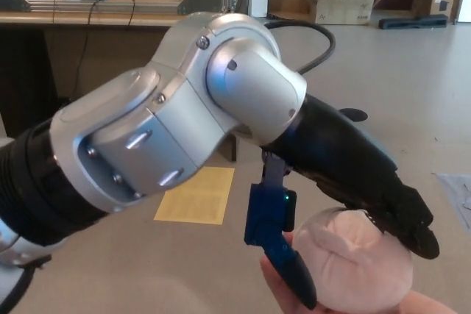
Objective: The robot extends its left hand to pick up an emotional support dumpling from the palm of a person and brings its hand down by its side. Then it extends its arm again to hand the dumpling back to the person.
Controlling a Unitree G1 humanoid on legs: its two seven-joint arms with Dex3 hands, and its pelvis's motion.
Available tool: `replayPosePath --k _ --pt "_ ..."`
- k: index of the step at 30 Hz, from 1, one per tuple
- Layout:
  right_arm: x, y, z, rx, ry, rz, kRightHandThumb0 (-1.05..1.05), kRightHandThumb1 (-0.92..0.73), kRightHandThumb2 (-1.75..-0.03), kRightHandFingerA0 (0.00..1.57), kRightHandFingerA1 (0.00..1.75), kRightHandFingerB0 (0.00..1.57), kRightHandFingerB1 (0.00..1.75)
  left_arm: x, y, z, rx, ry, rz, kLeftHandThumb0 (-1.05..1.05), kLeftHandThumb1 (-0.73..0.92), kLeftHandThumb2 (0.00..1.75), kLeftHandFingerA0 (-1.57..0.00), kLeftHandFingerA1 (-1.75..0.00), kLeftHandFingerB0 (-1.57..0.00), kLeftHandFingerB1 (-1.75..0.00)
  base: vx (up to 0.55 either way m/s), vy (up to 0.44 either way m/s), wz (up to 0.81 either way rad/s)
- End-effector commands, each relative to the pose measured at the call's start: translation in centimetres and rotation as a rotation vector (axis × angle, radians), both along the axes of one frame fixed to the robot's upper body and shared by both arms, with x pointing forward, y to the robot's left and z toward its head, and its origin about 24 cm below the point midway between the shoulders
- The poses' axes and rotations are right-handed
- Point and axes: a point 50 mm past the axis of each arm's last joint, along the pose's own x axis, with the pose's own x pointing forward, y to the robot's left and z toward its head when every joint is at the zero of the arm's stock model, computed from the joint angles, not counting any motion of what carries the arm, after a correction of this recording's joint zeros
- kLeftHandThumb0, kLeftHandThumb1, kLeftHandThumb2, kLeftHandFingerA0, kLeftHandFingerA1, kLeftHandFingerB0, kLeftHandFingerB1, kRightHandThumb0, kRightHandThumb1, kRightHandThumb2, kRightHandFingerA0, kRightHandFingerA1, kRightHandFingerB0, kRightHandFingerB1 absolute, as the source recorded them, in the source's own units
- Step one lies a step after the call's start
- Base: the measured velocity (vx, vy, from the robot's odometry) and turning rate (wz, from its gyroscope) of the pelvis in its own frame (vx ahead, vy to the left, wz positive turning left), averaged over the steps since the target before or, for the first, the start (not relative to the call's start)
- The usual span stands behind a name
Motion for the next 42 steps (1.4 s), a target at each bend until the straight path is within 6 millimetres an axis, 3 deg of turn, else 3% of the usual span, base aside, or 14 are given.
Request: replayPosePath --k 1,3,13,14,16,22,24,25,26,27,29,33,34,42 --pt "0.2 -0.7 0.4 -0.046 -0.005 -0.008 -0.46 -0.65 -0.60 0.63 0.43 0.56 0.40 0.1 0.0 -0.5 0.026 -0.069 -0.013 -0.66 0.35 0.85 0.00 -0.23 0.00 -0.16 0.00 0.000 0.00" --pt "0.3 -0.7 0.5 -0.042 -0.012 -0.005 -0.49 -0.61 -0.60 0.62 0.44 0.57 0.41 0.2 0.0 -0.9 0.037 -0.098 -0.019 -0.90 0.36 0.73 -0.04 -0.17 -0.04 -0.07 0.00 0.000 0.00" --pt "0.6 -0.5 0.7 -0.039 -0.027 -0.007 -0.46 -0.63 -0.59 0.55 0.43 0.51 0.39 0.4 -0.1 -2.3 0.013 -0.270 -0.090 -0.91 0.48 0.56 -0.05 -0.31 0.00 -0.21 0.00 0.000 0.00" --pt "0.6 -0.5 0.7 -0.041 -0.024 -0.008 -0.45 -0.62 -0.58 0.55 0.43 0.48 0.38 0.5 -0.1 -2.6 0.004 -0.278 -0.094 -0.67 0.37 0.86 -0.04 -0.22 0.00 -0.17 0.00 0.000 0.00" --pt "0.6 -0.5 0.7 -0.043 -0.020 -0.011 -0.45 -0.62 -0.58 0.55 0.43 0.48 0.38 0.6 -0.1 -3.0 -0.009 -0.289 -0.099 -0.67 0.37 0.86 -0.04 -0.22 0.00 -0.17 0.00 0.000 0.00" --pt "0.7 -0.5 0.8 -0.010 -0.033 -0.011 -0.41 -0.63 -0.58 0.51 0.43 0.50 0.39 0.9 -0.1 -4.5 -0.073 -0.347 -0.132 -0.88 0.45 0.55 -0.11 -0.31 -0.01 -0.28 0.00 0.000 0.00" --pt "0.8 -0.5 1.0 -0.021 -0.049 -0.009 -0.40 -0.62 -0.59 0.67 0.49 0.57 0.42 1.1 -0.2 -5.3 -0.103 -0.363 -0.125 -0.74 0.38 0.75 -0.33 -0.47 -0.06 -0.31 0.00 0.000 0.00" --pt "0.8 -0.4 1.1 -0.031 -0.056 -0.004 -0.43 -0.64 -0.59 0.76 0.50 0.60 0.43 1.3 -0.3 -6.0 -0.153 -0.357 -0.122 -0.60 0.42 0.53 -0.67 -0.73 -0.21 -0.32 0.00 0.000 0.00" --pt "0.8 -0.4 1.1 -0.037 -0.055 0.001 -0.43 -0.64 -0.59 0.76 0.50 0.60 0.43 1.3 -0.3 -6.4 -0.201 -0.343 -0.119 -0.60 0.42 0.53 -0.67 -0.73 -0.21 -0.32 0.00 0.000 0.00" --pt "0.8 -0.4 1.2 -0.034 -0.067 0.012 -0.40 -0.66 -0.60 0.90 0.58 0.67 0.47 1.4 -0.3 -6.8 -0.242 -0.338 -0.124 -0.34 0.57 0.58 -0.80 -1.18 -0.35 -0.33 0.00 0.000 0.00" --pt "0.7 -0.3 1.3 -0.027 -0.082 0.028 -0.48 -0.65 -0.60 0.91 0.57 0.69 0.46 1.5 -0.4 -7.6 -0.298 -0.353 -0.136 -0.25 0.65 0.61 -0.77 -1.40 -0.59 -0.39 0.00 0.000 0.00" --pt "0.6 -0.4 1.2 -0.026 -0.079 0.029 -0.48 -0.65 -0.60 0.91 0.57 0.69 0.46 1.5 -0.5 -8.0 -0.312 -0.383 -0.148 -0.25 0.65 0.61 -0.77 -1.40 -0.59 -0.39 0.00 0.000 0.00" --pt "0.7 -0.4 1.3 -0.048 -0.094 0.043 -0.39 -0.67 -0.61 0.93 0.61 0.69 0.47 1.5 -0.6 -8.3 -0.338 -0.413 -0.164 -0.35 0.63 0.60 -0.88 -1.34 -0.84 -0.49 0.00 0.000 0.00" --pt "0.9 -0.4 1.7 -0.082 -0.130 0.055 -0.41 -0.68 -0.61 0.95 0.64 0.71 0.49 1.6 -0.4 -9.3 -0.470 -0.434 -0.200 -0.36 0.69 0.60 -0.87 -1.52 -0.83 -0.54 0.00 0.000 0.00"
